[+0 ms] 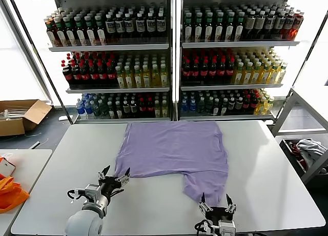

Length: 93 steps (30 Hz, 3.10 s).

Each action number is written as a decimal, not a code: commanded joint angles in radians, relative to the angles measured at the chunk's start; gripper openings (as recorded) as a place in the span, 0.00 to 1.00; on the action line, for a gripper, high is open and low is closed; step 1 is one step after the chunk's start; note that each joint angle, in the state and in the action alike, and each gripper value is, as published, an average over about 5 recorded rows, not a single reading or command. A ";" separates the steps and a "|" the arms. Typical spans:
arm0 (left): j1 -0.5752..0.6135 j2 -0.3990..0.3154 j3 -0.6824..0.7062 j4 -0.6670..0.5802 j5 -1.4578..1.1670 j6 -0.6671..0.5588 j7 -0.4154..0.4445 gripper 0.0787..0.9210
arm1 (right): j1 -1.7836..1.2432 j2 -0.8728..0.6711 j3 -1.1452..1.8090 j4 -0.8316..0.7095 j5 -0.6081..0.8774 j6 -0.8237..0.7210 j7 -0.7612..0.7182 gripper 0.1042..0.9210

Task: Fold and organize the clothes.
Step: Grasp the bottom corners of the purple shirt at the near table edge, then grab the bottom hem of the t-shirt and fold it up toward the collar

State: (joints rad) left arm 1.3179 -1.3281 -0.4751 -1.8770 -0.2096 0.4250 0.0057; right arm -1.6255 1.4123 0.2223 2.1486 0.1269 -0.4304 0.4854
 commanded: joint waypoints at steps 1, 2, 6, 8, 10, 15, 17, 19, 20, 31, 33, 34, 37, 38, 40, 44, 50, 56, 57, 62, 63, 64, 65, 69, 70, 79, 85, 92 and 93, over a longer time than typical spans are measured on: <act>-0.004 0.003 -0.001 0.008 -0.011 0.003 0.000 0.88 | -0.002 0.004 -0.002 -0.004 0.011 0.012 -0.004 0.88; -0.004 0.003 0.000 0.008 -0.012 0.003 0.000 0.88 | -0.002 0.005 0.000 -0.004 0.019 0.014 -0.005 0.88; -0.004 -0.001 0.002 0.012 -0.017 0.005 0.000 0.88 | -0.001 0.003 0.001 -0.007 0.060 0.014 0.000 0.88; -0.002 -0.004 0.004 0.015 -0.018 0.004 0.000 0.88 | 0.000 0.003 0.001 -0.011 0.063 0.012 0.005 0.88; 0.003 -0.007 0.006 0.018 -0.017 0.003 0.000 0.88 | 0.000 0.003 0.002 -0.016 0.059 0.010 0.010 0.88; 0.000 -0.010 0.012 0.032 -0.015 0.001 0.001 0.88 | 0.002 0.005 -0.004 -0.025 0.041 0.004 0.011 0.88; -0.005 -0.009 0.012 0.036 -0.015 0.002 0.002 0.88 | 0.004 0.003 -0.006 -0.027 0.038 0.002 0.010 0.88; -0.009 -0.007 0.013 0.040 -0.015 0.001 0.003 0.88 | 0.007 0.000 -0.005 -0.030 0.039 0.001 0.009 0.88; -0.011 -0.005 0.013 0.042 -0.015 0.001 0.003 0.88 | 0.009 -0.002 -0.004 -0.033 0.041 0.001 0.008 0.88; -0.008 0.011 0.021 0.059 -0.003 -0.001 0.012 0.87 | 0.009 -0.013 0.015 -0.077 0.075 0.030 -0.015 0.59; -0.004 0.014 0.026 0.059 0.008 -0.002 0.015 0.83 | 0.007 -0.014 0.016 -0.076 0.082 0.032 -0.020 0.53; -0.002 0.016 0.028 0.059 0.012 -0.002 0.017 0.80 | 0.006 -0.015 0.017 -0.075 0.084 0.034 -0.023 0.49; -0.001 0.019 0.028 0.059 0.015 -0.005 0.021 0.70 | 0.008 -0.019 0.017 -0.065 0.083 0.037 -0.033 0.38; -0.001 0.020 0.028 0.060 0.015 -0.006 0.021 0.67 | 0.008 -0.020 0.017 -0.060 0.082 0.037 -0.035 0.35; -0.004 0.021 0.030 0.061 0.015 -0.009 0.022 0.59 | 0.009 -0.023 0.017 -0.050 0.079 0.037 -0.040 0.27; -0.011 0.021 0.033 0.060 0.016 -0.012 0.022 0.45 | 0.011 -0.031 0.016 -0.032 0.076 0.036 -0.046 0.14; -0.018 0.020 0.029 0.044 0.017 -0.038 0.022 0.23 | 0.017 -0.042 0.032 -0.003 0.059 0.058 -0.081 0.01; -0.027 0.013 0.015 0.022 0.015 -0.068 0.022 0.05 | 0.062 -0.043 0.077 0.022 0.042 0.104 -0.126 0.01; -0.031 0.011 0.014 0.024 0.014 -0.072 0.022 0.03 | 0.075 -0.041 0.085 0.021 0.043 0.107 -0.130 0.01; -0.063 0.006 0.015 0.055 0.008 -0.090 0.021 0.01 | 0.136 -0.034 0.107 0.006 0.054 0.109 -0.139 0.01; -0.072 0.005 0.015 0.062 0.004 -0.094 0.021 0.01 | 0.148 -0.034 0.109 0.002 0.057 0.109 -0.141 0.01; -0.083 0.004 0.016 0.068 -0.002 -0.097 0.020 0.01 | 0.161 -0.034 0.111 -0.002 0.060 0.109 -0.143 0.01; -0.095 0.004 0.016 0.073 -0.010 -0.100 0.019 0.01 | 0.173 -0.036 0.113 -0.008 0.061 0.110 -0.146 0.01; -0.153 0.003 0.021 0.109 -0.038 -0.117 0.011 0.01 | 0.244 -0.046 0.118 -0.046 0.065 0.119 -0.157 0.01; -0.168 0.003 0.023 0.121 -0.042 -0.122 0.009 0.01 | 0.265 -0.048 0.121 -0.057 0.068 0.120 -0.158 0.01; -0.317 -0.010 0.071 0.276 -0.055 -0.157 -0.011 0.01 | 0.465 -0.068 0.111 -0.234 0.095 0.116 -0.196 0.01; -0.403 -0.011 0.091 0.383 -0.060 -0.158 -0.013 0.01 | 0.589 -0.071 0.088 -0.373 0.115 0.096 -0.211 0.01; -0.456 -0.013 0.102 0.465 -0.058 -0.168 -0.016 0.01 | 0.680 -0.064 0.081 -0.501 0.113 0.088 -0.223 0.01; -0.459 -0.012 0.104 0.470 -0.058 -0.169 -0.015 0.01 | 0.686 -0.060 0.081 -0.512 0.110 0.087 -0.227 0.01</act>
State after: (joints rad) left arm 0.9677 -1.3408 -0.3858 -1.5467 -0.2641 0.2683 -0.0080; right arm -1.0604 1.3550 0.3069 1.7745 0.2304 -0.3400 0.2695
